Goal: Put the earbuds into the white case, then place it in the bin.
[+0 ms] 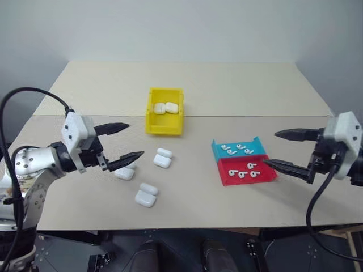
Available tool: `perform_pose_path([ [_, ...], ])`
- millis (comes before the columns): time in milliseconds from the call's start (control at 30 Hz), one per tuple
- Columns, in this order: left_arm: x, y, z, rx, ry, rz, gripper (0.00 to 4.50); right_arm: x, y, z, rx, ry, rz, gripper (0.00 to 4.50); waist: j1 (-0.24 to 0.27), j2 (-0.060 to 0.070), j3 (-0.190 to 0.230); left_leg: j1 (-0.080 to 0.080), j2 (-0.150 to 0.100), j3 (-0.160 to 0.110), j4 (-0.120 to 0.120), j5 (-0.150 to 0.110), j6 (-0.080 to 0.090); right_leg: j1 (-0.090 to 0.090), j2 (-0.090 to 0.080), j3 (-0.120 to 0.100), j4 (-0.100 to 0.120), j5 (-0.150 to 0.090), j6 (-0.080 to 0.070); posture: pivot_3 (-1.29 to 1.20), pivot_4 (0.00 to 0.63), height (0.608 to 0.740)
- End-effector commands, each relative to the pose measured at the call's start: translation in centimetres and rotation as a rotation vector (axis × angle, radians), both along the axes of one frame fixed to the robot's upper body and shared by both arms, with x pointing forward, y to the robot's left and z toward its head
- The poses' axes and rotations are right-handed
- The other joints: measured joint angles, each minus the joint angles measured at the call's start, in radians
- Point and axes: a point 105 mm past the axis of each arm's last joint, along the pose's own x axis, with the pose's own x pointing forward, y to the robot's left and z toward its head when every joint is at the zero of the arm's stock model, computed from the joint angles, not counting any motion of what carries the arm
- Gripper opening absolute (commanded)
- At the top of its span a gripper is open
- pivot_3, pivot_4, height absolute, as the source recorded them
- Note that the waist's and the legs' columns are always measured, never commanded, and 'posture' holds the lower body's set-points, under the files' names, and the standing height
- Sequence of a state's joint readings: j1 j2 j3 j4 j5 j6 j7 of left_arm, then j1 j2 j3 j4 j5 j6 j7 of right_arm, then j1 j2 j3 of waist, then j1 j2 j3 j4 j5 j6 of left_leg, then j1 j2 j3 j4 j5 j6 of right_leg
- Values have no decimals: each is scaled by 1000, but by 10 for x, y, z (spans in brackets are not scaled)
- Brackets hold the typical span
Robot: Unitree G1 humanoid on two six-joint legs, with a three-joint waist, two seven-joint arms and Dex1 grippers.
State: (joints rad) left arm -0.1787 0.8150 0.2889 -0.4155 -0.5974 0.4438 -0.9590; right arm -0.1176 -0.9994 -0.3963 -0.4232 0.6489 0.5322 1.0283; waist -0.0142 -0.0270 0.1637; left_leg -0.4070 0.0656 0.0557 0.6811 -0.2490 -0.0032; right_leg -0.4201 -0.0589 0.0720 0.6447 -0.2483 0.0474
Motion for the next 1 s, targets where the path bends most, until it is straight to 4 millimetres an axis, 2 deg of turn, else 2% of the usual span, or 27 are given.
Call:
perform_pose_path([
  [33,-10,1,12,-24,-36,-4,4500,1,6,8,-8,-52,23,4480,1,0,0,0,0,0,0,0,0,0,0,0,0,0,0,0,150,740],
  [333,-14,18,11,41,41,89,4500,2,10,10,-5,-53,46,4480,2,0,0,0,0,0,0,0,0,0,0,0,1,0,0,0,150,740],
  [467,-8,25,2,139,100,202,4500,3,13,10,0,-55,52,4480,1,0,0,0,0,0,0,0,0,0,0,0,1,0,0,0,150,740],
  [700,-3,36,0,266,343,391,4500,1,18,13,18,-51,77,4480,4,0,0,0,0,0,0,0,0,0,0,0,1,0,0,0,150,740],
  [800,-10,41,-4,374,546,409,4500,0,19,11,32,-51,76,4480,2,-2,1,0,0,-1,0,0,0,-1,0,-1,1,0,0,0,150,740],
  [1000,-12,38,-2,438,665,389,4500,-1,24,7,65,-56,64,4480,0,-2,1,0,0,0,-1,0,0,-2,0,0,2,-1,0,0,150,740],
])
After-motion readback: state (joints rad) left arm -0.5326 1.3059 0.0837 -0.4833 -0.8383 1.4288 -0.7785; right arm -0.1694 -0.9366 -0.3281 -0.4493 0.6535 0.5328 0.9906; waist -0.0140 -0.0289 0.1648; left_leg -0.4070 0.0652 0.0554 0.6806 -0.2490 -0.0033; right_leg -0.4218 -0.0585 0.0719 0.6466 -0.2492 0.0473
